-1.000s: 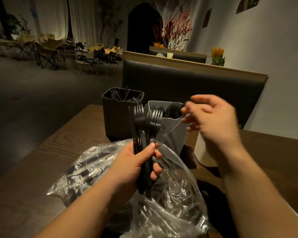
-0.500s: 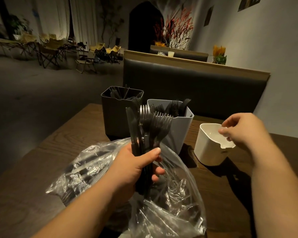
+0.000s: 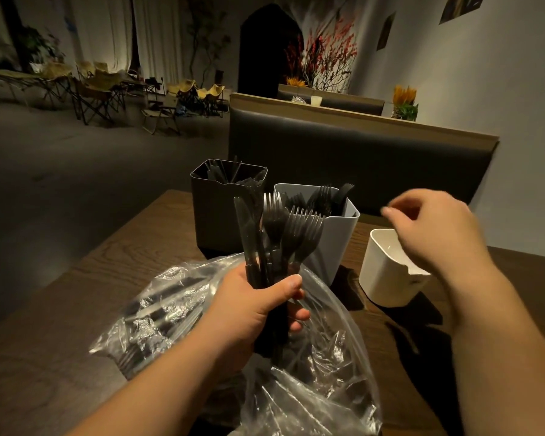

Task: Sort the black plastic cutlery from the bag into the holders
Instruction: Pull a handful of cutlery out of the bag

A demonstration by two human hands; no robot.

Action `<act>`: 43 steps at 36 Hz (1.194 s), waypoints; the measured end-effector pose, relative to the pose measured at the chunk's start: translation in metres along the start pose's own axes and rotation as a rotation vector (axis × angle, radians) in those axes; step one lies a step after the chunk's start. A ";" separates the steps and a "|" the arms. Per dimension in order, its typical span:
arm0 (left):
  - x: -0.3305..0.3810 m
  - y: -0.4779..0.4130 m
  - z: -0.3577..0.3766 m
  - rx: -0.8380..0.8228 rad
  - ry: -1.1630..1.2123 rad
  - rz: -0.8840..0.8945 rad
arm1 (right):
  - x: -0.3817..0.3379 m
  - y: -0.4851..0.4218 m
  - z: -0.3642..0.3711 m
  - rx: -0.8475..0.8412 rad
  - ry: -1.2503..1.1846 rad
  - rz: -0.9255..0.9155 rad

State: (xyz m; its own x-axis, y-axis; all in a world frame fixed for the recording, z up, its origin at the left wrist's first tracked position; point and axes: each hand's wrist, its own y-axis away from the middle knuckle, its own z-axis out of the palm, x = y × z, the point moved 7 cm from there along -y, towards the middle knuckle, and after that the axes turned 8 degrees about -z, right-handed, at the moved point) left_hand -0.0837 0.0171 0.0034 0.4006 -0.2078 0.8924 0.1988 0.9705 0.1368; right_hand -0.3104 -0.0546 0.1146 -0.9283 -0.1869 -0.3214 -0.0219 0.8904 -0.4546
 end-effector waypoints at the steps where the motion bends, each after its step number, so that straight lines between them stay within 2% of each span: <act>1: 0.000 -0.001 -0.002 0.017 -0.004 0.007 | -0.023 0.006 -0.002 0.027 -0.138 -0.046; 4: -0.002 -0.004 -0.007 0.075 -0.005 0.034 | -0.079 0.027 0.009 -0.048 -0.367 -0.070; 9: -0.002 -0.006 -0.008 0.141 -0.117 0.124 | -0.116 0.049 0.043 -0.175 -0.238 -0.126; 12: -0.003 -0.006 -0.004 0.114 -0.160 0.136 | -0.117 0.047 0.054 -0.131 -0.289 -0.138; 16: -0.005 -0.007 -0.001 0.077 -0.077 0.096 | -0.110 0.040 0.047 -0.007 -0.500 -0.135; 24: -0.004 -0.005 -0.003 0.044 0.001 0.062 | -0.095 0.033 0.054 -0.125 -0.904 -0.033; 28: 0.000 -0.007 -0.008 0.051 -0.023 0.070 | -0.086 0.030 0.043 -0.075 -1.024 0.017; 36: -0.003 -0.006 -0.007 0.048 -0.018 0.011 | -0.067 0.022 0.003 0.156 -1.016 -0.010; 38: -0.003 -0.005 -0.006 0.044 -0.022 0.019 | -0.069 0.022 -0.004 0.107 -1.004 -0.075; 40: -0.003 -0.005 -0.006 0.057 -0.050 0.039 | -0.079 0.025 0.002 -0.048 -1.006 -0.144; 43: -0.004 -0.005 -0.003 0.039 -0.090 0.080 | -0.095 0.032 0.025 -0.213 -1.055 -0.148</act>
State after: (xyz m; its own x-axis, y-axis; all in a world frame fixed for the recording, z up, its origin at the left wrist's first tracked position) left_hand -0.0837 0.0124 -0.0025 0.3320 -0.1195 0.9357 0.1338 0.9879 0.0787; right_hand -0.2141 -0.0187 0.1097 -0.1266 -0.4704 -0.8733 -0.2661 0.8642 -0.4269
